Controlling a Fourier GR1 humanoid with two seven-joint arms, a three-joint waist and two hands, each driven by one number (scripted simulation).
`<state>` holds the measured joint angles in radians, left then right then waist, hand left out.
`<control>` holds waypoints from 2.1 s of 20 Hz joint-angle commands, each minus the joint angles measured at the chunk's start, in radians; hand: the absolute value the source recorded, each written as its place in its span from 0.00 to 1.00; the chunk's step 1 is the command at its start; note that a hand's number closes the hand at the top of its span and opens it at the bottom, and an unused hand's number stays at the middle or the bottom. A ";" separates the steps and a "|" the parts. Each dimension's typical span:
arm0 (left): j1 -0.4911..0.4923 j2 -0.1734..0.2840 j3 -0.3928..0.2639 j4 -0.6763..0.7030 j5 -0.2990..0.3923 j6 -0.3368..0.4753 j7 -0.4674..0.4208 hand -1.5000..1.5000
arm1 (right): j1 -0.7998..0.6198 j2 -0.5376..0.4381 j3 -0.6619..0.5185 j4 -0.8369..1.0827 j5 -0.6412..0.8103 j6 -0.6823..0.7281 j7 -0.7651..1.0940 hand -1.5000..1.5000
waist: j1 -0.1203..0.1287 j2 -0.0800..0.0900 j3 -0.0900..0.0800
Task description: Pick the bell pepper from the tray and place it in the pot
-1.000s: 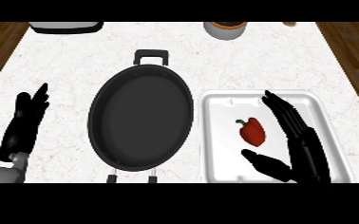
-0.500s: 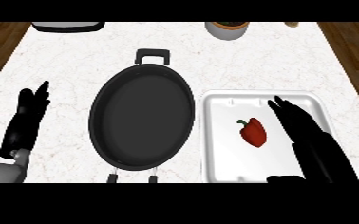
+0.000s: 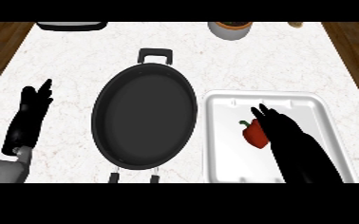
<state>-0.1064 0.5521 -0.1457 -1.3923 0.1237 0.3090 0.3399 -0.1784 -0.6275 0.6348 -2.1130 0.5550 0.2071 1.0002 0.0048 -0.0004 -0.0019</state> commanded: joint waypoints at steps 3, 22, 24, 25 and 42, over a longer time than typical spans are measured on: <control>0.047 -0.018 0.033 -0.037 -0.016 -0.025 -0.007 0.50 | -0.057 0.100 -0.052 0.014 -0.026 0.139 0.144 0.00 | 0.001 0.000 0.001; 0.004 -0.101 0.093 -0.118 -0.154 -0.076 0.132 0.50 | 0.030 0.263 -0.106 0.441 0.277 -0.012 -0.249 0.00 | -0.001 0.000 0.002; 0.050 -0.154 0.079 -0.118 -0.193 -0.050 0.081 0.50 | 0.030 0.241 -0.163 0.415 0.269 0.041 -0.251 0.00 | -0.002 -0.001 0.002; 0.010 -0.126 0.139 -0.044 -0.160 -0.114 0.052 0.50 | 0.070 0.278 -0.126 0.368 0.296 0.068 -0.204 0.00 | -0.005 0.000 0.002; 0.002 -0.188 0.251 -0.009 -0.228 -0.205 0.001 0.50 | 0.029 0.411 -0.291 0.617 0.365 0.085 -0.378 0.00 | -0.004 0.000 0.002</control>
<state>-0.1024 0.3764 0.0742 -1.4271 -0.0928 0.1314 0.3813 -0.1445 -0.2375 0.3867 -1.5278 0.9076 0.2802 0.6545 0.0011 -0.0001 0.0002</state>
